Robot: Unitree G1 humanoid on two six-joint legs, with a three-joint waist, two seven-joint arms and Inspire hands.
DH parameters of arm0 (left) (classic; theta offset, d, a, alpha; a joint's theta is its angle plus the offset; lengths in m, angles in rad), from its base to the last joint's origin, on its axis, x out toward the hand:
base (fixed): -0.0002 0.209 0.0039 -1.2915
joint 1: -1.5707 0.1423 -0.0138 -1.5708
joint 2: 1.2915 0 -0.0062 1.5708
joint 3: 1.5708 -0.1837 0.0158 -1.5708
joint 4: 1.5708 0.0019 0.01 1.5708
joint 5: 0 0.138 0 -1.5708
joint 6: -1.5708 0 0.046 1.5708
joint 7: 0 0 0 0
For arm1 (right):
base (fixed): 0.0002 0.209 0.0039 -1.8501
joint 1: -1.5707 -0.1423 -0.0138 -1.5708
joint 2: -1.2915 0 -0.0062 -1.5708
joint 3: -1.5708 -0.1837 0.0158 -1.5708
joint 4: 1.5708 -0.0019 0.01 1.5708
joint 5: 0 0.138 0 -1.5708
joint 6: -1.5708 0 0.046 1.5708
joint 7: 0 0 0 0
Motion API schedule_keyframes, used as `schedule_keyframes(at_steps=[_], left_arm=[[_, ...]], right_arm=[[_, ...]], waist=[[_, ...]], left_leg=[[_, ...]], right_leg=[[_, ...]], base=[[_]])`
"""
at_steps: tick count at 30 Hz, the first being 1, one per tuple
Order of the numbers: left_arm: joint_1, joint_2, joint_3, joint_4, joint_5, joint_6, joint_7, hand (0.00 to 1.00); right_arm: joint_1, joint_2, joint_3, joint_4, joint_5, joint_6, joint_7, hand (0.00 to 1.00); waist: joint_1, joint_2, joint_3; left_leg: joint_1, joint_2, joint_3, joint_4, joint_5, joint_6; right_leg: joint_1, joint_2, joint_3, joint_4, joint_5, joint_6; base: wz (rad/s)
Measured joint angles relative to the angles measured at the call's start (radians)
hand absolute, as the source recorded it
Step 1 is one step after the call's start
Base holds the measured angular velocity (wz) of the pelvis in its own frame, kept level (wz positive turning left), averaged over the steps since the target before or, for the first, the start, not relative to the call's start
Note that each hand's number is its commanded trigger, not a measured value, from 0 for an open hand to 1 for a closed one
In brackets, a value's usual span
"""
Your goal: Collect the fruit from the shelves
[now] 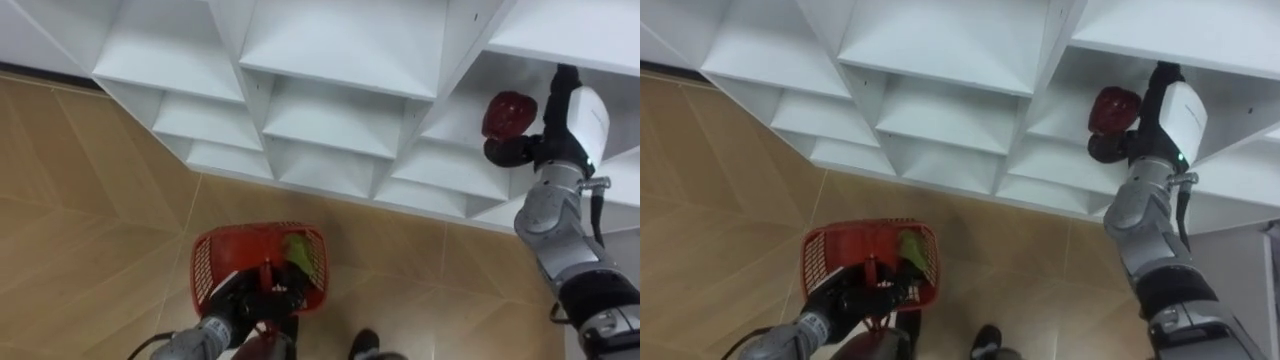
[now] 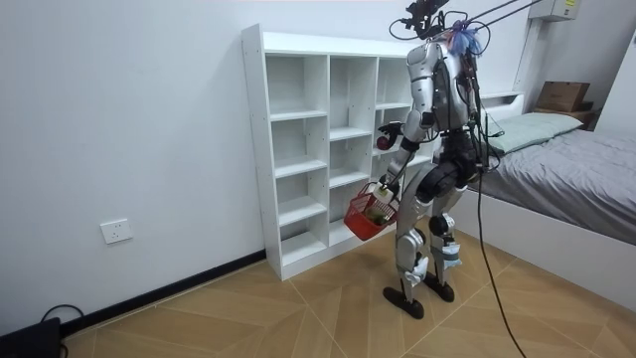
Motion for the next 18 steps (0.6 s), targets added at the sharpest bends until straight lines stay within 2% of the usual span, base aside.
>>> schedule_keyframes(at_steps=[6,11,18], left_arm=[[0.001,-0.002,-0.015,-0.007,0.000,0.001,0.000,1.00],[0.001,0.002,-0.015,-0.018,0.001,0.003,0.003,1.00],[0.000,0.002,-0.017,-0.025,-0.010,0.000,0.025,1.00]], right_arm=[[0.000,0.000,0.001,-0.001,0.001,0.000,-0.001,0.00],[0.002,0.000,0.012,0.004,0.082,0.000,0.001,0.00],[-0.003,0.000,0.018,0.086,0.095,0.007,0.025,0.00]], waist=[[0.000,0.001,0.0003],[0.002,0.002,0.0010],[0.005,0.004,0.0023]], left_leg=[[-0.011,-0.003,-0.003,0.002,0.005,0.001],[-0.016,-0.002,-0.008,0.000,0.007,0.001],[-0.027,-0.002,-0.016,0.006,0.009,0.000]], right_leg=[[-0.011,-0.009,-0.010,0.013,-0.001,-0.001],[-0.010,-0.008,-0.019,0.010,-0.002,-0.004],[-0.016,-0.008,-0.029,0.007,-0.002,-0.006]], base=[[0.04],[0.03],[0.04]])
